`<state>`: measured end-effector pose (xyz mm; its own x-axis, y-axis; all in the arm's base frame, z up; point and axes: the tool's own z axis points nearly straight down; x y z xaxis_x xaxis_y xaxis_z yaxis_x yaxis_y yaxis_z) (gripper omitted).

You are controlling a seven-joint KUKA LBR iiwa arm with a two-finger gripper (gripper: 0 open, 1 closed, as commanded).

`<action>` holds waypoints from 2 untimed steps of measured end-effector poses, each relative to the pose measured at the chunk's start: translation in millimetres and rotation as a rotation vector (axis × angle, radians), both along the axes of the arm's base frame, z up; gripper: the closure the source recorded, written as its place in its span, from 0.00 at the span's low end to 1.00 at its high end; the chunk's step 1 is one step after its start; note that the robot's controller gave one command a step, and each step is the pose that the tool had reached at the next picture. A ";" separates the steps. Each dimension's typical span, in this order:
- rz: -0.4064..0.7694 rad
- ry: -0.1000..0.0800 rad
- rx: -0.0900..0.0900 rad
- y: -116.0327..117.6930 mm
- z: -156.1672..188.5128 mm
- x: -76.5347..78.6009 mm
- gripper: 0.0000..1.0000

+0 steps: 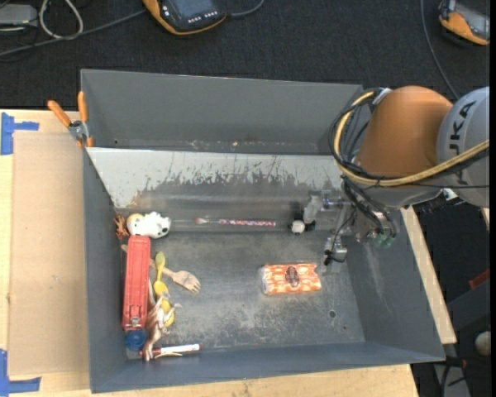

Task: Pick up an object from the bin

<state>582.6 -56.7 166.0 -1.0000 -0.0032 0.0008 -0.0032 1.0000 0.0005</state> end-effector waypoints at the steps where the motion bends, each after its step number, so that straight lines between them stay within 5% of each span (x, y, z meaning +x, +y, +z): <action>1: 0.000 0.000 0.000 0.0 0.0 0.0 0.00; 2: 0.111 -0.004 0.000 -18.4 -43.0 -4.8 0.00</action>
Offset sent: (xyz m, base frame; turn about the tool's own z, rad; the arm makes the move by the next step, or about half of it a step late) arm -0.0123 -0.0404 -0.0949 -0.2380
